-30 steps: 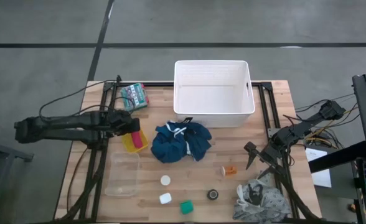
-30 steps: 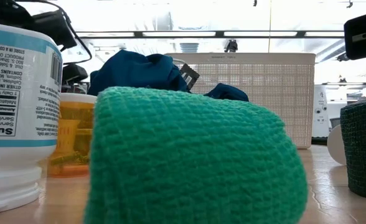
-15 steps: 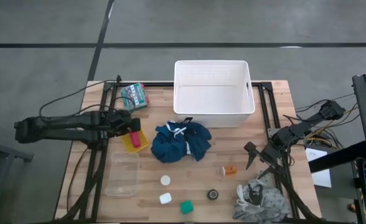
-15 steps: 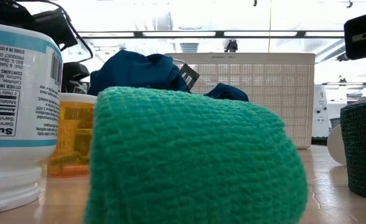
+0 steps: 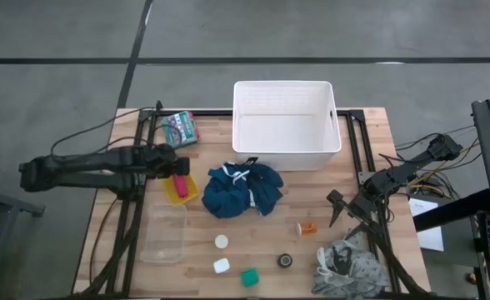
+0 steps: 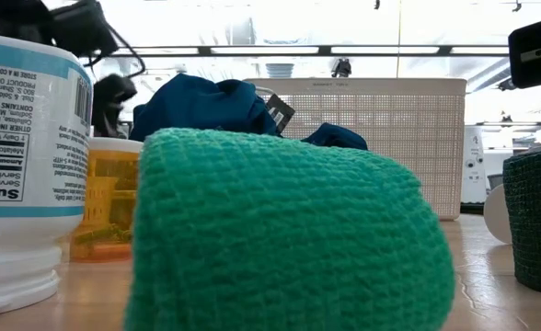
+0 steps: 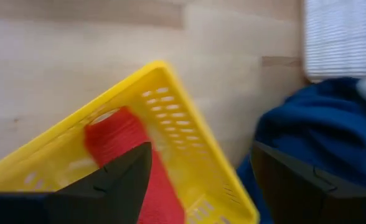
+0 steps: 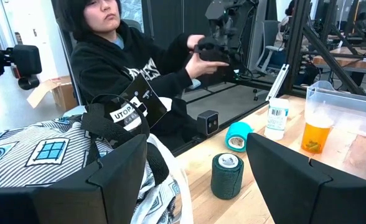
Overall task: Pick & place medical supplies in basket/bin
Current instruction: Put the blue bandage into the yellow bin
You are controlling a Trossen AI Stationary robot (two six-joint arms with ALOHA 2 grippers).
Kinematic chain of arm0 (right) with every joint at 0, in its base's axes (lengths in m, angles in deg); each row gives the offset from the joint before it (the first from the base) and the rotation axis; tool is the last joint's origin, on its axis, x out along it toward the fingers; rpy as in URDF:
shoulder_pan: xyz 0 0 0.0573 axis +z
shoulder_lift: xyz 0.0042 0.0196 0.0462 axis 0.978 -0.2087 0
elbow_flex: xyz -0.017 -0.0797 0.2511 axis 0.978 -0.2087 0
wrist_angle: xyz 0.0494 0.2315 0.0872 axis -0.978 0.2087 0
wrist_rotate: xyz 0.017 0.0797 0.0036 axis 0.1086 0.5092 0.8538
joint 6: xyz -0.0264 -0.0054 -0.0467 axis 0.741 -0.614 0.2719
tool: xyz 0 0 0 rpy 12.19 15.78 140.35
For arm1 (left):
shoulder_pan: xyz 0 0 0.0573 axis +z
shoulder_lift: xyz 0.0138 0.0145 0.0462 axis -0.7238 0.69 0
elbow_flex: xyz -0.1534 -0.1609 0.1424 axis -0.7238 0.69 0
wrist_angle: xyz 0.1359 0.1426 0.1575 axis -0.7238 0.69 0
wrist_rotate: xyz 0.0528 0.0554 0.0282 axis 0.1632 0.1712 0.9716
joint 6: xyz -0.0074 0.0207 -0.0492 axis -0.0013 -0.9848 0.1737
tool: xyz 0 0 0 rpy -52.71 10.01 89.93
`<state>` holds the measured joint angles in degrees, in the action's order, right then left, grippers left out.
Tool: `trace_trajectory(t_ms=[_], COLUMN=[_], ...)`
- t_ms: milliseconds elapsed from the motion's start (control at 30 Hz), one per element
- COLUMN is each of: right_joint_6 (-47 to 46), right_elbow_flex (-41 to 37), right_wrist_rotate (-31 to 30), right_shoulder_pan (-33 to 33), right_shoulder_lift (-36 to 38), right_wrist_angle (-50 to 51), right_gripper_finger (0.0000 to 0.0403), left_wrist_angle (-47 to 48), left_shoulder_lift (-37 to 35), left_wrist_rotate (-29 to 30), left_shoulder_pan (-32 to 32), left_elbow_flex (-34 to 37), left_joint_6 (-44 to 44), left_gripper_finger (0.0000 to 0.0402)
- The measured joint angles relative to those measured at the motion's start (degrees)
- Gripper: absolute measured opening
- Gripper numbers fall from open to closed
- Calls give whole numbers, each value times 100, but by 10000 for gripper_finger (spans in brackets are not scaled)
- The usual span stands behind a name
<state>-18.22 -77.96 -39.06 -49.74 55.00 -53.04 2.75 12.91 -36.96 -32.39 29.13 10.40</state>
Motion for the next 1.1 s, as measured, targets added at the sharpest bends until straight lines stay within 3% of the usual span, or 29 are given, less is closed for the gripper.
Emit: trace_trajectory(t_ms=[233, 433, 867, 1100], right_joint_6=[0, 1, 0, 0], right_elbow_flex=[0, 0, 0, 0], right_wrist_rotate=[0, 0, 1, -1], right_shoulder_pan=[0, -1, 1, -1], right_shoulder_lift=[0, 0, 0, -2], right_wrist_angle=[-1, -1, -1, 1], right_gripper_finger=[272, 272, 272, 272], left_wrist_angle=[-136, -869, -2262, -2802], left_shoulder_lift=[-6, -6, 24, 502], left_wrist_rotate=[163, 545, 2415, 3499], left_shoulder_pan=[-111, -677, -3423, -4795], left_elbow_flex=[-515, -724, -806, -807], left_joint_6=[-968, -2193, -4207, -4445], left_gripper_finger=[276, 274, 276, 277])
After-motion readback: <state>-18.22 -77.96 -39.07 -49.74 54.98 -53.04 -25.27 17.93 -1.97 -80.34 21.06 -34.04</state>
